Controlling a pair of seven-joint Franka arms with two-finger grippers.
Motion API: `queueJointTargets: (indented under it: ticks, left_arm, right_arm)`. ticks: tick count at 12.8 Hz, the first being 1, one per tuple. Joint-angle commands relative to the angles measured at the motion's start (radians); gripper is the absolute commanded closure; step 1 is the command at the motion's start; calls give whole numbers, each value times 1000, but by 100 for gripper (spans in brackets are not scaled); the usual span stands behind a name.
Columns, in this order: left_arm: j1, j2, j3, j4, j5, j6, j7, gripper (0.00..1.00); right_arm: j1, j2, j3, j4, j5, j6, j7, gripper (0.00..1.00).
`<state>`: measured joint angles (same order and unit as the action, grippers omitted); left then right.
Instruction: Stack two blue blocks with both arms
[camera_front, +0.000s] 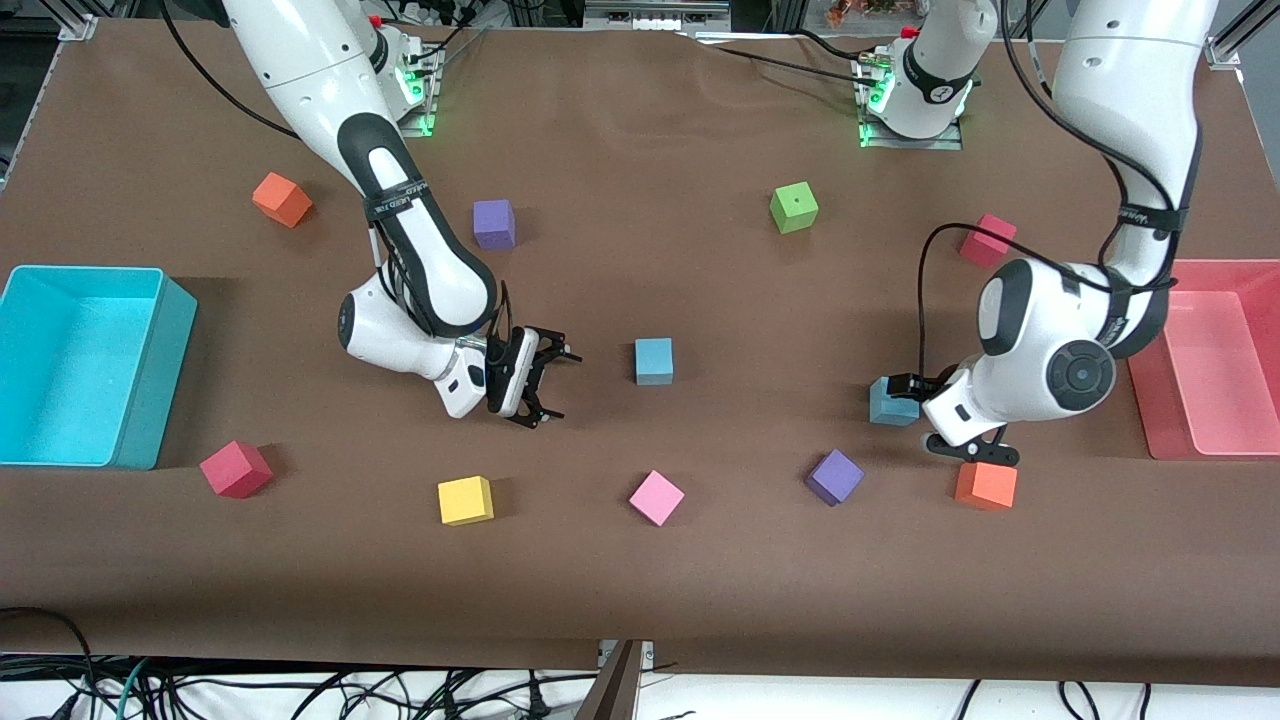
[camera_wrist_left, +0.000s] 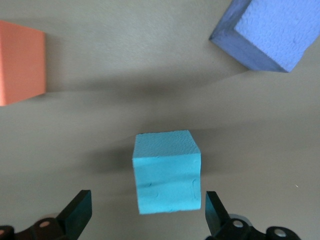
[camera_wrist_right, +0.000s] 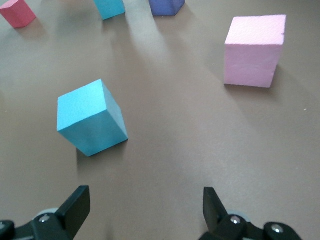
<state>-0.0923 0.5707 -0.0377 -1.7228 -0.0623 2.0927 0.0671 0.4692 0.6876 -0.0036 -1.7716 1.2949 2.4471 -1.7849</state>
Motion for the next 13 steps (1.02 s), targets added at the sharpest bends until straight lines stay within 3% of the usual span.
queueJointTargets:
  ticks: [1, 5, 6, 8, 9, 10, 13]
  left_arm:
    - [-17, 20, -2, -9, -16, 29, 5, 0]
    - [-17, 57, -2, -15, -16, 61, 10, 3]
    - [-17, 58, -2, -20, -16, 63, 10, 20]
    - [-18, 58, -4, -23, -16, 58, 10, 68]
    - [-18, 55, -16, -20, -16, 52, 10, 79]
    - [-17, 46, -27, -15, -17, 47, 5, 86]
    - [-17, 15, -47, 44, -59, -28, -10, 86]
  right_arm:
    - [-6, -8, 19, -19, 26, -8, -36, 0]
    - [-3, 18, 40, -12, 49, -10, -59, 0]
    - [-1, 19, 42, -12, 70, -10, -73, 0]
    - [2, 26, 43, -12, 124, -23, -125, 0]
    - [3, 30, 43, -12, 151, -36, -161, 0]
    - [3, 33, 43, -12, 176, -55, -204, 0]
    - [3, 44, 43, -11, 259, -85, -315, 0]
